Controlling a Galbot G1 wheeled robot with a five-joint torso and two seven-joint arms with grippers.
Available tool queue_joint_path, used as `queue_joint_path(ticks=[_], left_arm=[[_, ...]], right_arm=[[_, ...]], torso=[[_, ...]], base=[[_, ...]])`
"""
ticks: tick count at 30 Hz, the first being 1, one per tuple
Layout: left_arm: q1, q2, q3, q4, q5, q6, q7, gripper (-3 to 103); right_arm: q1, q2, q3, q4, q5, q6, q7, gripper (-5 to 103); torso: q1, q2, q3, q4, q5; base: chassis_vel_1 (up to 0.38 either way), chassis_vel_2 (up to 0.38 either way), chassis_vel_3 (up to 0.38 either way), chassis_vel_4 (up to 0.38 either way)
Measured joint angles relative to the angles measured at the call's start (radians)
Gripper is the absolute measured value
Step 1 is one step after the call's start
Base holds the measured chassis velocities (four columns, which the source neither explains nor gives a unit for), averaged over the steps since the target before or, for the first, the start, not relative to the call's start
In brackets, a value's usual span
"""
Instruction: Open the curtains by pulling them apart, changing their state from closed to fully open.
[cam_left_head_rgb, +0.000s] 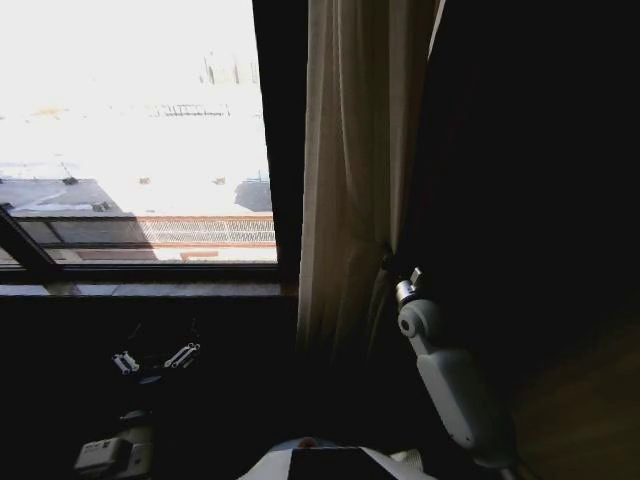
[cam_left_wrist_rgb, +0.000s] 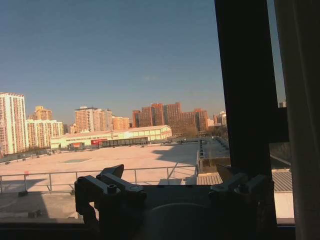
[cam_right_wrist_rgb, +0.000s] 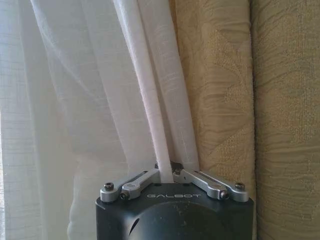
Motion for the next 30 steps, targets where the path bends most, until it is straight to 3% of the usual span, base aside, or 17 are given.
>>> queue_joint_path(ticks=[4,7,9,10,13,17,19,23,30], left_arm=[[-0.002,0.0,0.0,0.0,0.0,0.001,0.0,100],[-0.003,0.0,-0.002,0.0,-0.002,0.002,0.0,100],[-0.003,0.0,-0.001,0.0,-0.003,0.002,0.0,100],[-0.007,0.0,0.0,0.0,-0.004,0.003,0.0,100],[-0.014,0.0,0.001,0.0,-0.006,0.011,0.0,100],[-0.033,0.0,0.0,0.0,-0.012,0.023,0.0,100],[-0.035,0.0,0.001,0.0,-0.014,0.027,0.0,100],[-0.047,0.001,0.006,0.0,-0.025,0.045,0.0,100],[-0.059,0.022,-0.013,0.0,-0.067,0.072,0.0,100]], right_arm=[[-0.01,-0.004,-0.004,0.014,-0.002,-0.005,-0.001,10],[-0.036,-0.012,-0.005,0.05,-0.002,-0.025,0.001,27],[-0.047,-0.016,-0.005,0.066,-0.003,-0.034,0.003,27],[-0.071,-0.023,-0.005,0.098,-0.003,-0.046,0.009,37],[-0.103,-0.03,-0.005,0.146,-0.003,-0.058,0.018,43],[-0.217,-0.035,0.006,0.274,-0.003,-0.074,0.028,65],[-0.24,-0.034,0.012,0.3,-0.005,-0.078,0.028,65],[-0.321,-0.022,0.041,0.38,-0.024,-0.083,0.027,86],[-0.431,-0.003,0.075,0.439,-0.125,-0.07,-0.01,100]], torso=[[0.0,0.0,0.0,0.0001,-0.0001],[0.0,0.0,0.0,0.0,0.0001],[0.0,0.0,0.0,0.0,0.0002],[0.0,0.0,0.0,0.0001,0.0001],[0.0,0.0,0.0,-0.0001,-0.0001],[0.0,0.0,0.0,0.0,0.0001],[0.0,0.0,0.0,-0.0001,0.0001],[0.0,0.0,0.0,0.0,0.0],[0.0,0.0,0.0,0.0001,0.0001]], base=[[0.0,0.0,0.0,0.0],[0.0,0.0,0.0,0.0],[0.0,0.0,0.0,0.0],[0.0,0.0,0.0,0.0],[0.0,0.0,0.0,0.0],[0.0,0.0,0.0,0.0],[0.0,0.0,0.0,0.0],[0.0,0.0,0.0,0.0],[0.0,0.0,0.0,0.0]])
